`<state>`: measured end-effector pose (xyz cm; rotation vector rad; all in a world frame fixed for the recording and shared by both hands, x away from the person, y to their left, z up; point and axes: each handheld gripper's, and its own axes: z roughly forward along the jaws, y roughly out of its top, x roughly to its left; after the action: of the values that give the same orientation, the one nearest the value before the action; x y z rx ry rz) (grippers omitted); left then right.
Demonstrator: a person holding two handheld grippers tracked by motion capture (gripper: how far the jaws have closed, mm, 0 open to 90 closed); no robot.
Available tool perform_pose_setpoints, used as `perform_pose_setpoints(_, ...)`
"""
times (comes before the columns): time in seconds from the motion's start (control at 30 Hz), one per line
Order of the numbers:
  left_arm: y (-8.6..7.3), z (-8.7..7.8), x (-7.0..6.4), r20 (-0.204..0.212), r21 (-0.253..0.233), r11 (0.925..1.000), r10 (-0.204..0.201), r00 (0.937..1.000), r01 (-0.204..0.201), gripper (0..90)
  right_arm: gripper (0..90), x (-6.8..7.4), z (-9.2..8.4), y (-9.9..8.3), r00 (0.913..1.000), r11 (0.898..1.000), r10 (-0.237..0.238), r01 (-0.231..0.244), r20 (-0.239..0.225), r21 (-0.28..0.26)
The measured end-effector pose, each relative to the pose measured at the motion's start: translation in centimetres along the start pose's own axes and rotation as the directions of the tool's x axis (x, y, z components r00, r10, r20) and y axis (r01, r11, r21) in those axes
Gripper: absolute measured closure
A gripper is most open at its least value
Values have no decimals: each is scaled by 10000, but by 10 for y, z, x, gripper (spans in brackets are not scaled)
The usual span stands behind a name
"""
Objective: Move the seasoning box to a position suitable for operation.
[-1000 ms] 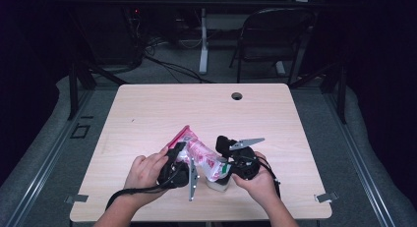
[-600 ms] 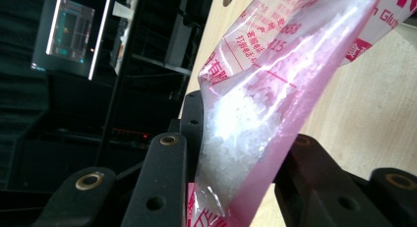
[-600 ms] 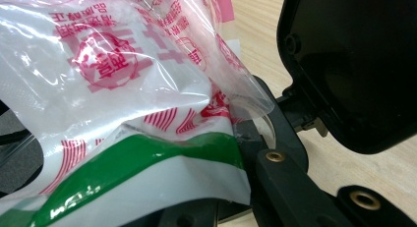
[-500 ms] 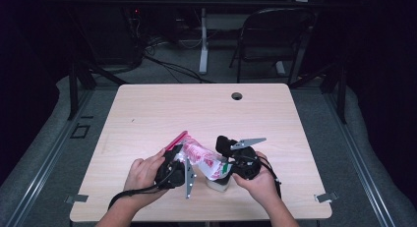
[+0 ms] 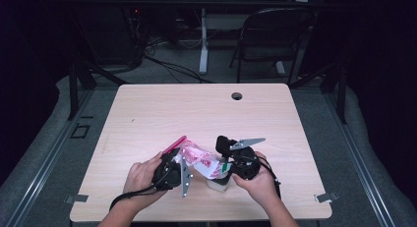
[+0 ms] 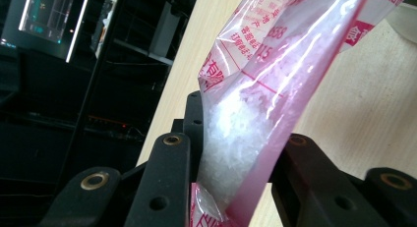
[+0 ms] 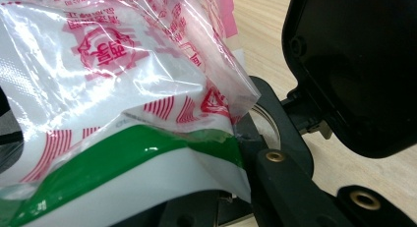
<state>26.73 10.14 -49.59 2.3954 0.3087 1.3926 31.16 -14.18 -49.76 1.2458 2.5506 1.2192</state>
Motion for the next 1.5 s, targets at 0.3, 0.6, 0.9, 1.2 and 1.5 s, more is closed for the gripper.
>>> perform_pose_setpoints(0.3, -8, 6, -5, 299, -17, 9993, -380, 9988, 381, 760, 899, -1, -2, 0, 10000, 9999, 54, -55, -60, -124)
perform_pose_setpoints(0.6, -20, 13, -13, 619, -174, 9922, -1223, 9906, 1236, 763, 899, 0, 0, 0, 9999, 9999, 31, -33, -126, -106)
perform_pose_setpoints(0.9, -29, 18, -20, 993, -167, 9846, -1714, 9802, 1739, 765, 898, 0, 0, 0, 9999, 9999, 14, -16, -154, -135)
perform_pose_setpoints(1.2, -33, 23, -26, 1255, -1, 9775, -2092, 9698, 2109, 765, 896, 2, 0, 1, 9998, 9999, -78, 76, -159, -119)
perform_pose_setpoints(1.5, -37, 27, -32, 1603, 172, 9695, -2439, 9565, 2443, 749, 894, 4, -1, 2, 9997, 9997, -167, 164, -164, -194)
